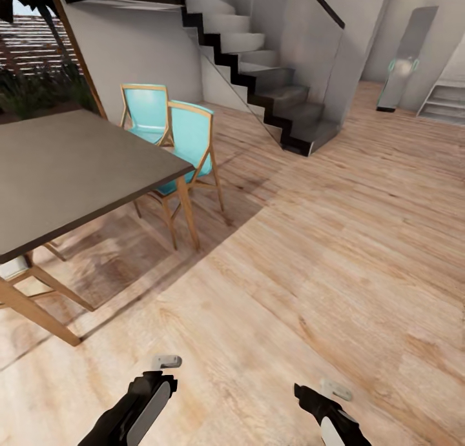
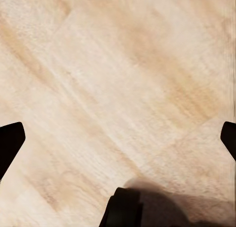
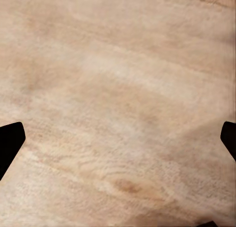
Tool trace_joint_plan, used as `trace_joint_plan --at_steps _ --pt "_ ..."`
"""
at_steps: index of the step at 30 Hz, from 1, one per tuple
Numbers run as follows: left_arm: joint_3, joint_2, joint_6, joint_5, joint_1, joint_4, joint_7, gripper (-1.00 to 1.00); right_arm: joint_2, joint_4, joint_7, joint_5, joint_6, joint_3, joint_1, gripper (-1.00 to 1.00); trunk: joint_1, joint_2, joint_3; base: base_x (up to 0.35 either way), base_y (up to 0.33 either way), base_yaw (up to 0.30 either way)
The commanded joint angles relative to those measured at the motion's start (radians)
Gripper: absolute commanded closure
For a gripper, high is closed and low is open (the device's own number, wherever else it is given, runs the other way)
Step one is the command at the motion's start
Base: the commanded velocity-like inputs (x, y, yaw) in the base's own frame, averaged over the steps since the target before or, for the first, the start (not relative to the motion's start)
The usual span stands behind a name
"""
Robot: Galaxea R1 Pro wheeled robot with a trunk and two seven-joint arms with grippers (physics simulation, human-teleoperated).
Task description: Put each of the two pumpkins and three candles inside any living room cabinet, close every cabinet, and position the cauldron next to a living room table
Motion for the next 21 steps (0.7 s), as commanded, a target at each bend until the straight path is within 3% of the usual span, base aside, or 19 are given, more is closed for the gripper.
trace_joint_plan --at_steps 1,8,21 --pt "-0.005 0.001 0.001 0.011 -0.001 -0.002 0.01 -1.0 0.0 -0.002 -0.008 -0.007 0.003 0.004 -0.001 -1.0 0.0 0.0 -0.001 0.037 -0.001 -0.256" --pt "-0.005 0.001 0.001 0.01 -0.001 0.003 0.01 -1.0 0.0 -0.002 -0.008 -0.007 0.003 0.005 0.0 -1.0 0.0 0.0 -0.005 0.158 0.0 -0.257" --pt "-0.005 0.001 0.001 0.011 -0.001 0.004 0.01 -1.0 0.0 -0.002 -0.008 -0.006 0.002 0.007 0.0 -1.0 0.0 0.0 -0.003 0.287 0.0 -0.278"
